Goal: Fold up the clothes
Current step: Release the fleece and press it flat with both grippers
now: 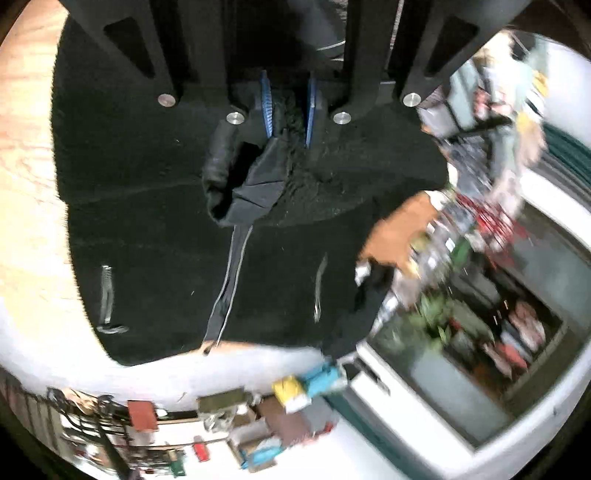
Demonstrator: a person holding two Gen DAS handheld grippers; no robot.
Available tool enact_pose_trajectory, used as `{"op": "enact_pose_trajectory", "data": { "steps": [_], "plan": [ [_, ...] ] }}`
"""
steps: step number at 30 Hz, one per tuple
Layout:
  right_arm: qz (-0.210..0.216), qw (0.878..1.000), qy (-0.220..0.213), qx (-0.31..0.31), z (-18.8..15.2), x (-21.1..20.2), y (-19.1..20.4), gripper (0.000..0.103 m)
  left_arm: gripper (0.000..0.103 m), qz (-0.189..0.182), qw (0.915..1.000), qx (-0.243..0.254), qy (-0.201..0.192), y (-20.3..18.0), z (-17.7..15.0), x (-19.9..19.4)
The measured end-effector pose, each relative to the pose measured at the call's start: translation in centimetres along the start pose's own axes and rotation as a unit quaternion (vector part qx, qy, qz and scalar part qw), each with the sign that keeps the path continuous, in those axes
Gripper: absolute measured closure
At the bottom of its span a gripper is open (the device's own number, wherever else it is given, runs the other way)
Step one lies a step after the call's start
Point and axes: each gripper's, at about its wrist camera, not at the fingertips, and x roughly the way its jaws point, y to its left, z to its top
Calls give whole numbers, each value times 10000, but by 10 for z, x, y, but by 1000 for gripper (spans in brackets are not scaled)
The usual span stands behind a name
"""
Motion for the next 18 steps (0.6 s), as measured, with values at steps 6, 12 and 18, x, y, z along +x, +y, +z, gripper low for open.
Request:
{"op": "enact_pose_trajectory", "data": {
  "steps": [6, 12, 18],
  "plan": [
    [-716, 9900, 1187, 247, -56, 53, -14, 82, 95, 763, 9936, 476, 686, -5, -18, 28],
    [-1230, 9803, 1513, 306, -80, 75, -29, 46, 95, 1353, 9824, 186, 1271, 7, -21, 13],
    [-1724, 9816, 633, -521, -21, 44, 2, 37, 91, 610, 9911, 1181, 48, -72, 3, -42]
  ]
}}
